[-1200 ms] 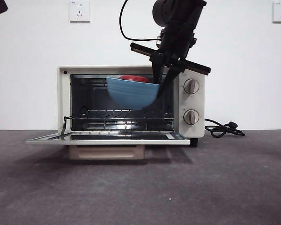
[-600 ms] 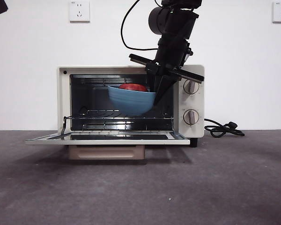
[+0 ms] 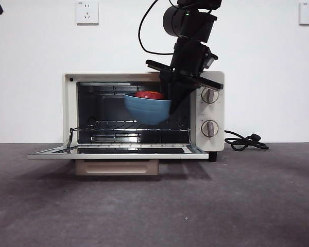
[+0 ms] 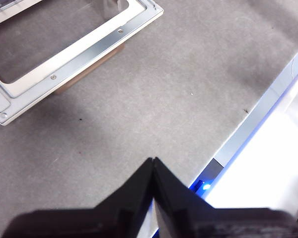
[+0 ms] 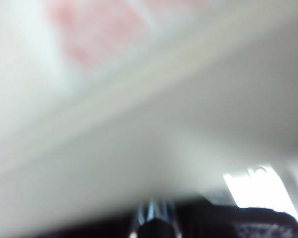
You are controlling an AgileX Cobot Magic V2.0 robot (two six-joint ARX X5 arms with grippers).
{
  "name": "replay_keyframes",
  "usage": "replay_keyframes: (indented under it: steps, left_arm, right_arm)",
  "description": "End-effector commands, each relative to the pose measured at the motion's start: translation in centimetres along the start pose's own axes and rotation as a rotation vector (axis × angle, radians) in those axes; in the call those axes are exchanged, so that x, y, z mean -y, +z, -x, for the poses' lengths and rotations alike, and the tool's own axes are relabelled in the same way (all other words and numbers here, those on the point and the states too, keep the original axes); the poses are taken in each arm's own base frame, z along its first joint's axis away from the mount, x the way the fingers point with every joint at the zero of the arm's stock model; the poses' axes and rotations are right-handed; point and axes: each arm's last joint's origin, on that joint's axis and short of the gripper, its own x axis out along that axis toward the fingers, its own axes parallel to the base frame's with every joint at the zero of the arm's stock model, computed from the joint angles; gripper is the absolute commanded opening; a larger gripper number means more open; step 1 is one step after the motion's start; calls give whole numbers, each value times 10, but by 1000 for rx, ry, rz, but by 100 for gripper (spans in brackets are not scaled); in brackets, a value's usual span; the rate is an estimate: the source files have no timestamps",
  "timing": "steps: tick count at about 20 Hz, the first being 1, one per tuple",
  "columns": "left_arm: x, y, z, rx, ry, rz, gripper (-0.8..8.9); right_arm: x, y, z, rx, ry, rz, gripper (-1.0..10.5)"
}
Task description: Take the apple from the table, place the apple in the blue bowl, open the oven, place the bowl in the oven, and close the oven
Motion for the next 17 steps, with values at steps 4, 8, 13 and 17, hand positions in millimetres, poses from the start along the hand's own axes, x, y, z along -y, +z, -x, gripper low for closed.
replay_keyframes:
  steps: [4, 8, 13, 17]
  left_arm:
    - [0, -3, -2, -21, -9, -10, -6]
    - [0, -5, -2, -34, -10, -5, -5]
    - [0, -5, -2, -36, -11, -5, -5]
    - [1, -7, -2, -54, -13, 1, -5]
  right_arm:
    - [-2, 0, -2, 8, 9, -1, 78]
    - [1, -1, -2, -10, -20, 9, 219]
    - [2, -3, 3, 1, -45, 59, 219]
    - [0, -1, 17, 56, -90, 101, 219]
